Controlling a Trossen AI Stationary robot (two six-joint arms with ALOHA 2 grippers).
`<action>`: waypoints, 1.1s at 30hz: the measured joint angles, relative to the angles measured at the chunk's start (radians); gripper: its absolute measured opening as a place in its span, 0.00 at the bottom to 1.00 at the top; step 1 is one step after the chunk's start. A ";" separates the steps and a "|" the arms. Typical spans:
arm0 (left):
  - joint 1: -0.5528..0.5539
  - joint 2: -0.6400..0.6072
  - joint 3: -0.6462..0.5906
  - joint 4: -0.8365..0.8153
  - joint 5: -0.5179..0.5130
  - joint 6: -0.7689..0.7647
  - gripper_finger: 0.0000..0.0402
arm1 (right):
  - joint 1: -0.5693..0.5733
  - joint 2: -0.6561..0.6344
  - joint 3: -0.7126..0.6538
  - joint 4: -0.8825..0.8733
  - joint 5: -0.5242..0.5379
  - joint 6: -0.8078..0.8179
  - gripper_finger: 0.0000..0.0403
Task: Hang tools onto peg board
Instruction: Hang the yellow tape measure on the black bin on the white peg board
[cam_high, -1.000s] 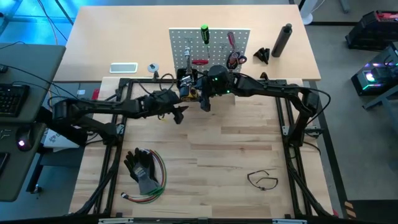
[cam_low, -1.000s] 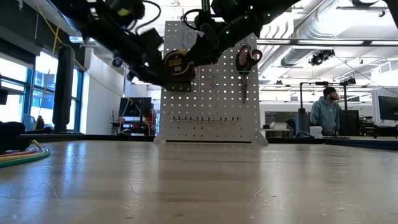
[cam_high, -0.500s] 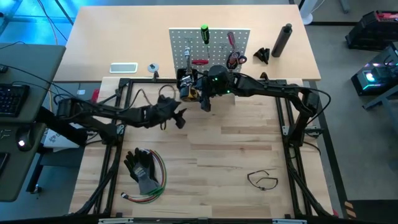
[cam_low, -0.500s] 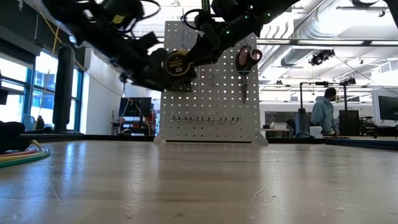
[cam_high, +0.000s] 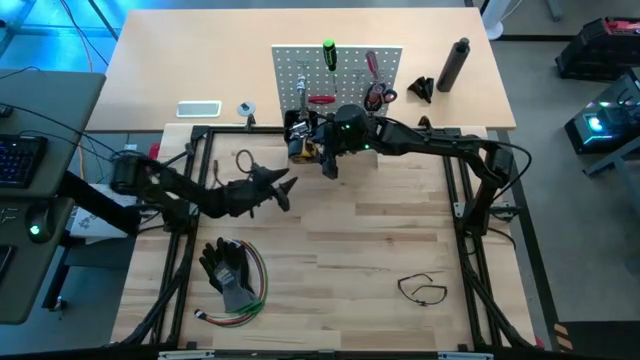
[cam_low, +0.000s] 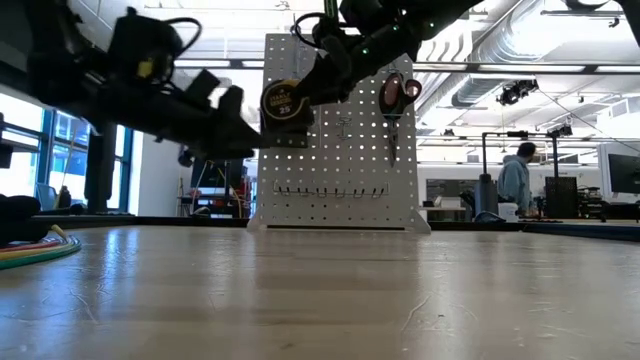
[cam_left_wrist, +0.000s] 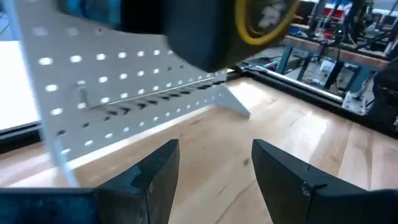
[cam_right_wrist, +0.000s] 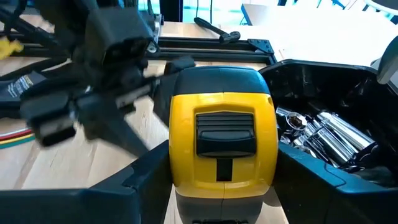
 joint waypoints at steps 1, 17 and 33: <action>0.000 0.035 0.017 0.027 0.000 0.011 0.49 | 0.000 0.000 0.000 0.003 -0.001 0.002 0.58; 0.050 0.507 0.182 0.510 -0.010 -0.066 0.49 | 0.000 0.001 -0.002 0.006 -0.002 0.019 0.58; 0.039 0.446 0.193 0.511 -0.076 0.170 0.41 | 0.000 0.001 -0.002 -0.008 -0.002 0.012 0.58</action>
